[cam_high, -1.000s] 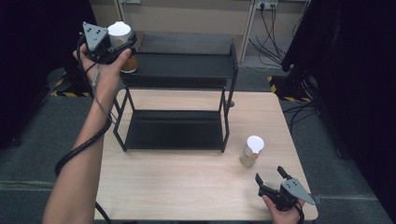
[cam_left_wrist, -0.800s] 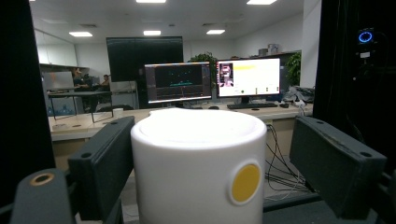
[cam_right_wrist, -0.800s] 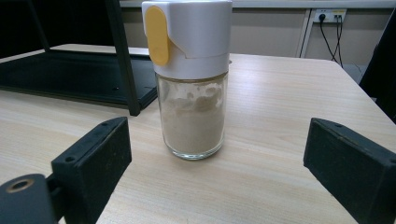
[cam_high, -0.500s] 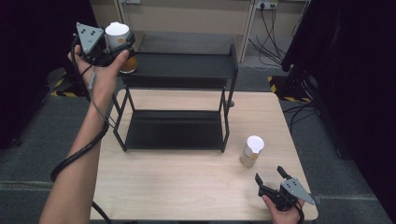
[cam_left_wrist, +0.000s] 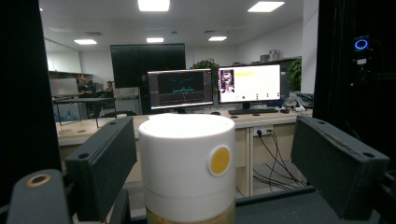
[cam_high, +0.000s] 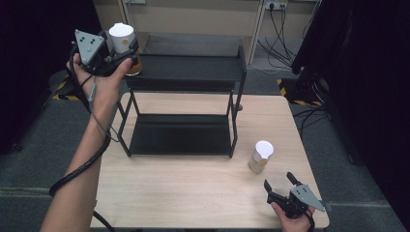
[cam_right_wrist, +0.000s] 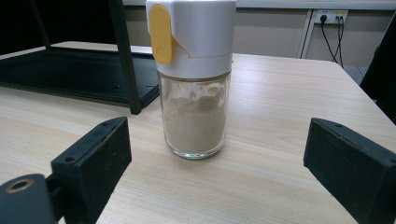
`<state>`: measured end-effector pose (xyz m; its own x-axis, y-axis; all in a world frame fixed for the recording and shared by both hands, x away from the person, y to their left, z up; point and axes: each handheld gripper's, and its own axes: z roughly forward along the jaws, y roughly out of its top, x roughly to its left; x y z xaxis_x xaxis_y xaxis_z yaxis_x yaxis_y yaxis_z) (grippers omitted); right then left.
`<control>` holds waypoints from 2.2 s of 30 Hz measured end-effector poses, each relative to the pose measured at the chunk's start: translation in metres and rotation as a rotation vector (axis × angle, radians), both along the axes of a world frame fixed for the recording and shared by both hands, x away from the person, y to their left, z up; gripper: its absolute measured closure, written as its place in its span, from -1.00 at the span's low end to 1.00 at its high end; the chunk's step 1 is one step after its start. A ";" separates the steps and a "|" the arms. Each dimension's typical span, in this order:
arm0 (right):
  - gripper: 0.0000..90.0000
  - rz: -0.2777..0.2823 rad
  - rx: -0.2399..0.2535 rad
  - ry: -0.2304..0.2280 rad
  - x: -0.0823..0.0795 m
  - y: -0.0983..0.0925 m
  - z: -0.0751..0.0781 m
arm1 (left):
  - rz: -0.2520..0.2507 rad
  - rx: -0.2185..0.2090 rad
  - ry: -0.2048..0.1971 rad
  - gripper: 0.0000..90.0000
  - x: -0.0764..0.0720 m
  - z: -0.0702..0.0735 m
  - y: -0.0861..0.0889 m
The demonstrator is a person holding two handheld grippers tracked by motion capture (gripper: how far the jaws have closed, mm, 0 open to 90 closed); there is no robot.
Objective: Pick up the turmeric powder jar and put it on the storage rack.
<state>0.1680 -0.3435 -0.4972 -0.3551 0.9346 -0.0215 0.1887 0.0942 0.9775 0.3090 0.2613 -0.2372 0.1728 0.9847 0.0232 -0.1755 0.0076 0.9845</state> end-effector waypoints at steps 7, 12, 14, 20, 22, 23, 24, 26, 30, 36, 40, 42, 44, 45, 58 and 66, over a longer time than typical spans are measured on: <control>-0.82 0.001 -0.001 -0.001 0.000 0.000 0.000 | -0.004 0.015 -0.003 -0.69 -0.009 -0.008 -0.003; -0.82 0.002 -0.002 0.000 0.000 0.000 0.000 | -0.021 0.006 -0.003 -0.69 -0.013 -0.016 -0.002; -0.82 0.002 -0.002 0.000 0.000 0.000 0.000 | -0.026 0.007 -0.002 -0.69 -0.015 -0.019 -0.002; -0.82 0.002 -0.002 -0.001 0.000 0.000 0.000 | -0.044 0.007 0.010 -0.69 -0.021 -0.029 -0.002; -0.82 0.001 -0.003 -0.001 0.000 0.001 0.000 | -0.050 0.011 0.010 -0.69 -0.023 -0.033 -0.002; -0.82 0.001 -0.004 -0.001 0.000 0.001 0.000 | -0.055 0.011 0.010 -0.69 -0.023 -0.034 -0.002; -0.82 0.001 -0.005 -0.001 0.000 0.001 0.000 | -0.056 0.010 0.009 -0.69 -0.024 -0.036 -0.002; -0.82 0.001 -0.004 -0.001 0.000 0.001 0.000 | -0.060 0.005 0.010 -0.69 -0.025 -0.039 -0.002; -0.82 0.001 -0.003 -0.001 0.000 0.000 0.000 | -0.068 0.006 0.014 -0.69 -0.026 -0.046 -0.002; -0.82 0.001 -0.007 -0.002 0.000 0.001 0.000 | -0.074 0.028 0.022 -0.69 -0.030 -0.056 -0.003; -0.82 0.000 -0.007 -0.002 0.000 0.001 0.000 | -0.082 0.022 0.029 -0.69 -0.032 -0.064 -0.002; -0.82 0.001 -0.008 -0.002 0.000 0.001 0.000 | -0.085 0.022 0.035 -0.69 -0.033 -0.068 -0.002; -0.82 0.001 -0.008 -0.002 0.000 0.001 0.000 | -0.089 0.020 0.040 -0.69 -0.034 -0.073 -0.002; -0.82 0.001 -0.008 -0.002 0.000 0.001 0.000 | -0.089 0.020 0.040 -0.69 -0.034 -0.073 -0.002; -0.82 0.001 -0.011 -0.003 0.000 0.001 0.000 | -0.106 0.008 0.051 -0.69 -0.042 -0.102 -0.001; -0.83 0.000 -0.010 -0.003 0.000 0.001 0.000 | -0.117 0.008 0.066 -0.69 -0.046 -0.119 -0.002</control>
